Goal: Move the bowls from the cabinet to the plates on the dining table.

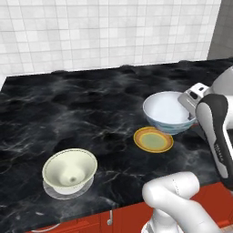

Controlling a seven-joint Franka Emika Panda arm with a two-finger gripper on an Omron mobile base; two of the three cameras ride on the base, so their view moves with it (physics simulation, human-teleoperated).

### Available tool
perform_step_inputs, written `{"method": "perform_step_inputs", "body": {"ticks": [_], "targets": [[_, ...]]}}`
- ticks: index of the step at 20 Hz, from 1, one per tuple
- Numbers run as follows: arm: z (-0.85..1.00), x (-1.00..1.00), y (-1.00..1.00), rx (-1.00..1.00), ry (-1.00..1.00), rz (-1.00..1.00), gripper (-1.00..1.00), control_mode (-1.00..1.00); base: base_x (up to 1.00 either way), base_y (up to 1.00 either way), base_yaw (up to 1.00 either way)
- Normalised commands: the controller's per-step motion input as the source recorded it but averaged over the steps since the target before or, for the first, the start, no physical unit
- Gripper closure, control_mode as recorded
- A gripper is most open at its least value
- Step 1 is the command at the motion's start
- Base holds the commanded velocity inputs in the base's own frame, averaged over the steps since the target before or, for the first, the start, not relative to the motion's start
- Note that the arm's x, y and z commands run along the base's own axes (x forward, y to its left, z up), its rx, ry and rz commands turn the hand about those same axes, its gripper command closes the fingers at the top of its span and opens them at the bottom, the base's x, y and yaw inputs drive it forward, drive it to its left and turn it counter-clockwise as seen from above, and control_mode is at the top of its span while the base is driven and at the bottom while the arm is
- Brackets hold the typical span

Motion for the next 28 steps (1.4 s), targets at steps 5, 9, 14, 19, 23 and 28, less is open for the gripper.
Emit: {"method": "perform_step_inputs", "body": {"ticks": [5, 9, 14, 19, 23, 28], "targets": [[-0.46, 0.49, -0.1, 0.0, 0.0, 0.0, 1.0, -1.0, 0.0, 0.0, 0.0], [-0.43, 0.47, -0.09, 0.0, 0.0, 0.0, 1.0, -1.0, 0.0, 0.0, 0.0], [-0.4, 0.42, -0.1, 0.0, 0.0, 0.0, 1.0, -1.0, 0.0, 0.0, 0.0], [-0.34, 0.35, -0.06, 0.0, 0.0, 0.0, 1.0, -1.0, 0.0, 0.0, 0.0], [-0.36, 0.35, -0.04, 0.0, 0.02, 0.0, 1.0, -1.0, 0.0, 0.0, 0.0], [-0.36, 0.31, -0.04, 0.0, 0.02, 0.0, 1.0, -1.0, 0.0, 0.0, 0.0]]}}
